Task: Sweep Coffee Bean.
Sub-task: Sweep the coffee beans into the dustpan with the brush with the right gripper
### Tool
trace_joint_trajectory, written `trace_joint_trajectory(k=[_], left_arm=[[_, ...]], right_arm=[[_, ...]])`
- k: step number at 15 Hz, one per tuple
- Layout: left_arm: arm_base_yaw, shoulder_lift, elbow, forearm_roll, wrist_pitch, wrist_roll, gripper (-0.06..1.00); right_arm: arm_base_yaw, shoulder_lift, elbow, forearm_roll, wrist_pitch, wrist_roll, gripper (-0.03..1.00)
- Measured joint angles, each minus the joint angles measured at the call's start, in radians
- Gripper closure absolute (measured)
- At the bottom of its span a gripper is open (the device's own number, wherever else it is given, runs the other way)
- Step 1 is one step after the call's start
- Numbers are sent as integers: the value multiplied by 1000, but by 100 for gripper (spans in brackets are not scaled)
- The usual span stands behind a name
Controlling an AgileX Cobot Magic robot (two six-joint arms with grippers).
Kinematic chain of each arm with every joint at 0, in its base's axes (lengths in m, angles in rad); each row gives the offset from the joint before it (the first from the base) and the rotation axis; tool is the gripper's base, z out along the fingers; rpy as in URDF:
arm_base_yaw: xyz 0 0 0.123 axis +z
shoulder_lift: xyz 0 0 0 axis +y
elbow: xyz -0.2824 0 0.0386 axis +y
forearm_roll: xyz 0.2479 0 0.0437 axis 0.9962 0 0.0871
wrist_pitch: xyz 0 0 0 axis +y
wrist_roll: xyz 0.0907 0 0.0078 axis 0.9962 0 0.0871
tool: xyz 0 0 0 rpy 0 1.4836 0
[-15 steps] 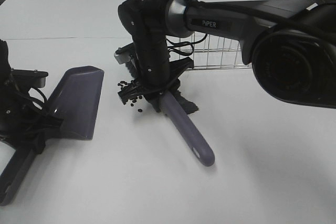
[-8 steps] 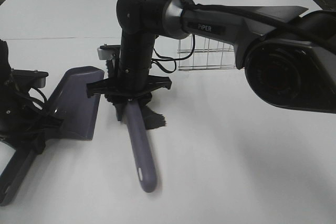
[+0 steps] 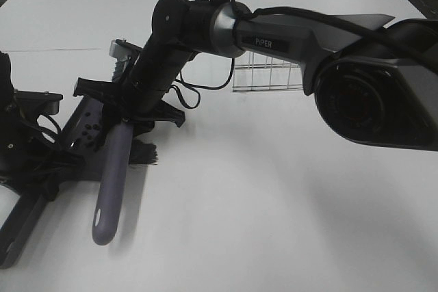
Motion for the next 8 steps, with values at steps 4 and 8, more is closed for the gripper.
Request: trace_joint_trajectory(k=[4, 8], left_arm=[[0, 0, 0, 0, 0, 0, 61], [0, 0, 0, 0, 0, 0, 61]], right_arm=[[0, 0, 0, 87, -11, -38, 68], [-4, 0, 0, 109, -11, -75, 68]])
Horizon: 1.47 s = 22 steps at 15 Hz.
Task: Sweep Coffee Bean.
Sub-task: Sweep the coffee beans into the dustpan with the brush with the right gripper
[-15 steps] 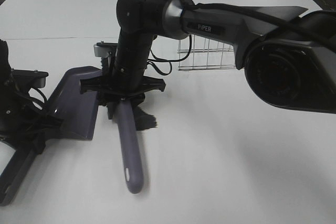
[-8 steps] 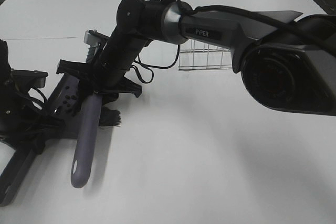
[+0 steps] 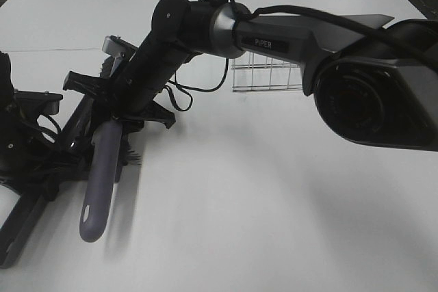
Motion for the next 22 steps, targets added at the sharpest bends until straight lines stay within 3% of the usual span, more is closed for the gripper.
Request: trace_joint_trajectory(k=[7, 13, 18, 20, 22], left_arm=[[0, 0, 0, 0, 0, 0, 61], [0, 0, 0, 0, 0, 0, 61], [0, 0, 0, 7, 0, 0, 61], [0, 0, 0, 7, 0, 0, 61], [0, 0, 0, 7, 0, 0, 61]], right_arm=[[-38, -21, 0, 80, 14, -90, 68], [-73, -36, -15, 93, 113, -177, 68], [-78, -151, -58, -321, 298, -101, 68], [-75, -163, -56, -500, 317, -54, 68], [-70, -160, -41, -605, 322, -21, 68]])
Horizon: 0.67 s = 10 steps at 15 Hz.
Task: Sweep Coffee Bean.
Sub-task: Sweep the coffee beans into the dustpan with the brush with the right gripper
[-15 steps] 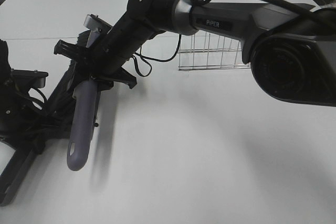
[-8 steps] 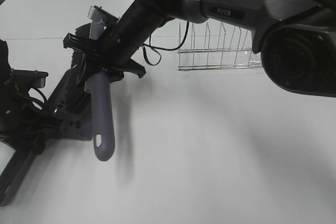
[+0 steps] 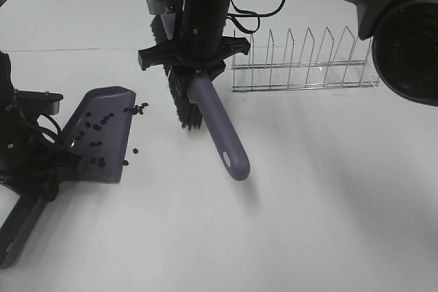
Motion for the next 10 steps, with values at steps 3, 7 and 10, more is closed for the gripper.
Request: trace_joint_trajectory(k=[3, 7, 10], left_arm=[[0, 0, 0, 0, 0, 0, 61], [0, 0, 0, 0, 0, 0, 61], [0, 0, 0, 0, -4, 0, 61]], right_arm=[[30, 25, 0, -27, 3, 39, 68], [70, 100, -5, 35, 6, 68, 68], [98, 159, -5, 205, 5, 56, 68]])
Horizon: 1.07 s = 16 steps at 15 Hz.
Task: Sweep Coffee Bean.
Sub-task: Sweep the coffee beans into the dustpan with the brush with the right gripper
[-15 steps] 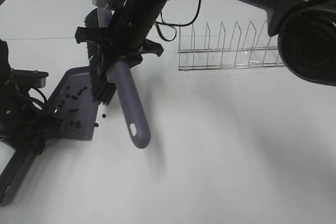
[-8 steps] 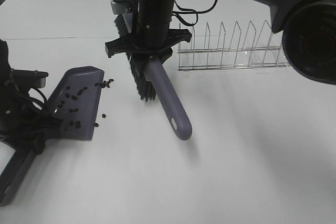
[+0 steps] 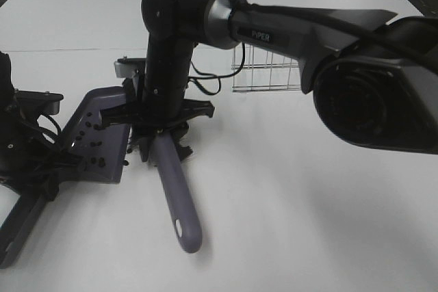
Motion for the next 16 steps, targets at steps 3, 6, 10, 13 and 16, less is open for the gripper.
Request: trace_joint_trajectory(k=[3, 6, 10, 13, 16], left_arm=[[0, 0, 0, 0, -5, 0, 61], [0, 0, 0, 7, -5, 0, 61], [0, 0, 0, 7, -5, 0, 61], [0, 0, 0, 8, -5, 0, 61], [0, 0, 0, 8, -5, 0, 61]], right_arm=[[15, 18, 0, 172, -29, -51, 68], [14, 18, 0, 296, -99, -119, 68], [14, 21, -11, 394, -198, -180, 68], [14, 30, -104, 355, -177, -186, 68], [14, 31, -231, 245, -110, -171, 68]])
